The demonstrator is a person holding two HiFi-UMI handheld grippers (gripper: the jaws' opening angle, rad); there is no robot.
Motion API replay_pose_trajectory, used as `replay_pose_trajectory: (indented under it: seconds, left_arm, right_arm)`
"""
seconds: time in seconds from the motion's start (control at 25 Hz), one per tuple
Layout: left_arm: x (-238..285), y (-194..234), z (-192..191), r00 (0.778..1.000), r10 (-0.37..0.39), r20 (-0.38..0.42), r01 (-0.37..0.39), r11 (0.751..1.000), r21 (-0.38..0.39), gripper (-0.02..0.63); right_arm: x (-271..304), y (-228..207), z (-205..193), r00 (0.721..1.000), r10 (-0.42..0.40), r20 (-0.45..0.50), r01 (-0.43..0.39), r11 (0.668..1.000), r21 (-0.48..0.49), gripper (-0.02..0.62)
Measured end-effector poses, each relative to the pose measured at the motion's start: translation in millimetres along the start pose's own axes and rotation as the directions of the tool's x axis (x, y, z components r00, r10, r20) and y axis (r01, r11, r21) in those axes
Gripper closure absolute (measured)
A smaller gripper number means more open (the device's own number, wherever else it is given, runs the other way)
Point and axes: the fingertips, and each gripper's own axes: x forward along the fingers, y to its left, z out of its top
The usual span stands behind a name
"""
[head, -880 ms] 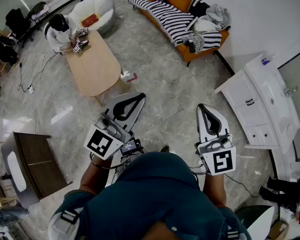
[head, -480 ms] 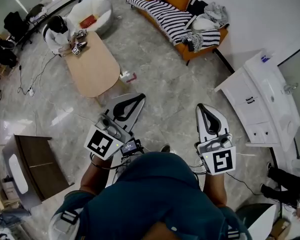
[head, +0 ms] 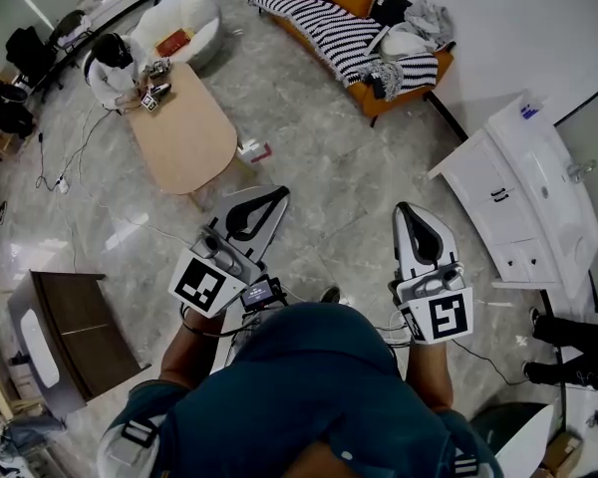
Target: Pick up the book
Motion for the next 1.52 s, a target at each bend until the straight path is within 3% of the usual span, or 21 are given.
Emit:
replay_pose_trajectory:
  seconds: [0.8,1.2,1.52]
  left_arm:
    - [71,-56,-12,0.999,-0.008,-0.045,0.009,1.000,0.019,0.603]
    - [87,-41,-25,0.997,-0.037,-0.061,0.037,0.999,-0.007,0.602]
    - [100,-4,-32,0.997,-0.070,-0.029,0.069,0.997,-0.026,0.603]
  right_arm:
    - [-39,-73,-27,1.000,0.013,0.008,-0.014,0.999,0.048,0.583]
    - [-23,-81,-35,1.000,-0.003,-0.014,0.003,0.999,0.047,0.583]
    - [15,-89,-37,0.999,-0.039,-0.032,0.040,0.999,0.020,0.583]
